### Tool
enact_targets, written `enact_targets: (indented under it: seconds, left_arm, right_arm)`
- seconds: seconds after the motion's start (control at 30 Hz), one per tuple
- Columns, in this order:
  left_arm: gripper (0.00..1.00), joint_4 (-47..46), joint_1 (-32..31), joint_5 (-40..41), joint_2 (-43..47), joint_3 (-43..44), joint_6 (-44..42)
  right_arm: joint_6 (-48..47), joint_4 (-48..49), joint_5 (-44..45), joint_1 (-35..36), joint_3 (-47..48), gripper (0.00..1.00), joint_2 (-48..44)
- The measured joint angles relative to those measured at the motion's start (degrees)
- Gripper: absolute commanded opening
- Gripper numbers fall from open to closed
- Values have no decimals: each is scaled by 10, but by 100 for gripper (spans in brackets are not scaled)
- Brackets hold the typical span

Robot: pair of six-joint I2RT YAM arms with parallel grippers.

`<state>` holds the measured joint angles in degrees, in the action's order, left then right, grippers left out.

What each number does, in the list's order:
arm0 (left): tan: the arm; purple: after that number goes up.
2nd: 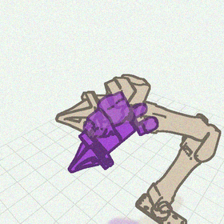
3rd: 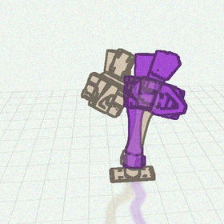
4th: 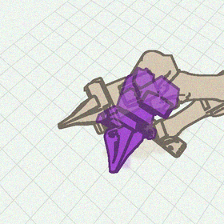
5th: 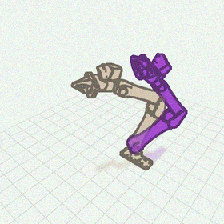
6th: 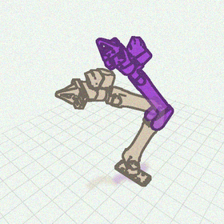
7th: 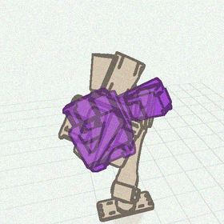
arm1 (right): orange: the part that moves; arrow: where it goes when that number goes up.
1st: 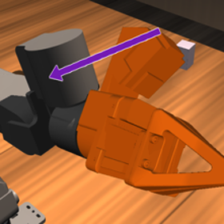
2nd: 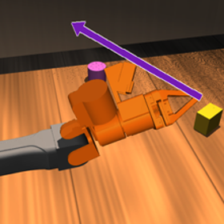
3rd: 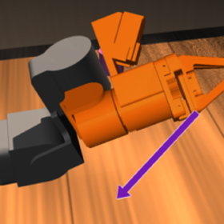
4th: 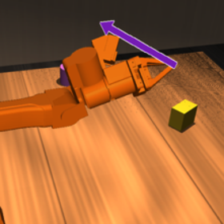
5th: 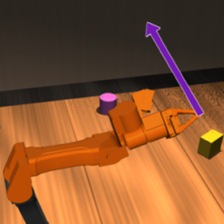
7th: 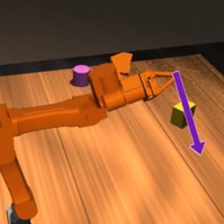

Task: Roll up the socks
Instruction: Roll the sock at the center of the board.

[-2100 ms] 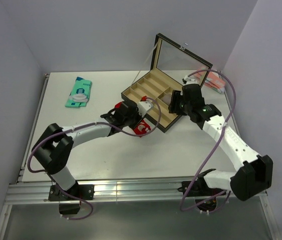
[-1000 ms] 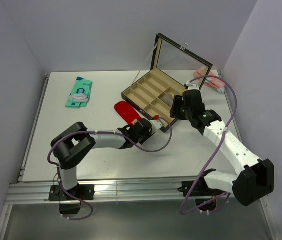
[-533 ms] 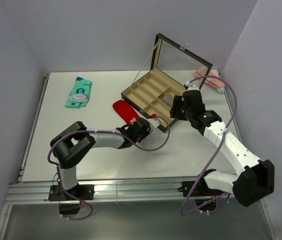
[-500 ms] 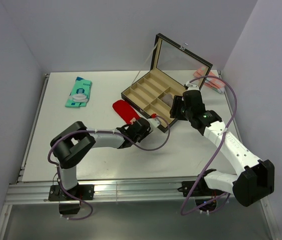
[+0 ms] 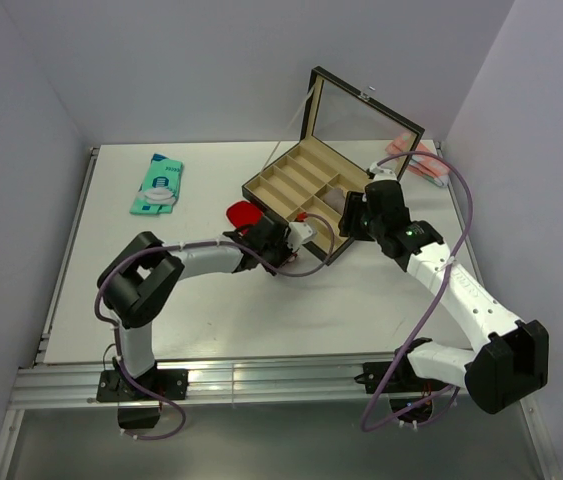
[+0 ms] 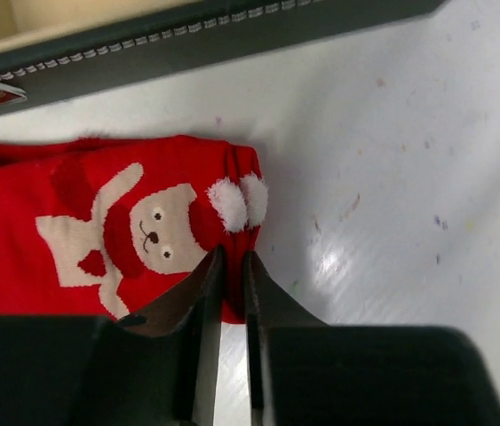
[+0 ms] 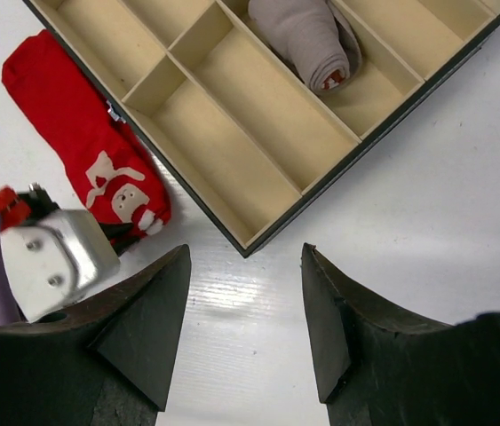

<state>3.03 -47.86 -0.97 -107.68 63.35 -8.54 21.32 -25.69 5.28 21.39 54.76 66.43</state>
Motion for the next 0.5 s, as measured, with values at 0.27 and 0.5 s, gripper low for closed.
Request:
enact_targets:
  seconds: [0.27, 0.5]
  left_arm:
    - [11, 156, 70, -173, 9, 34, -81]
    - [8, 393, 154, -317, -8, 84, -229]
  right_arm:
    - [-17, 11, -5, 47, -3, 59, 0]
    - [-48, 77, -38, 125, -67, 59, -31]
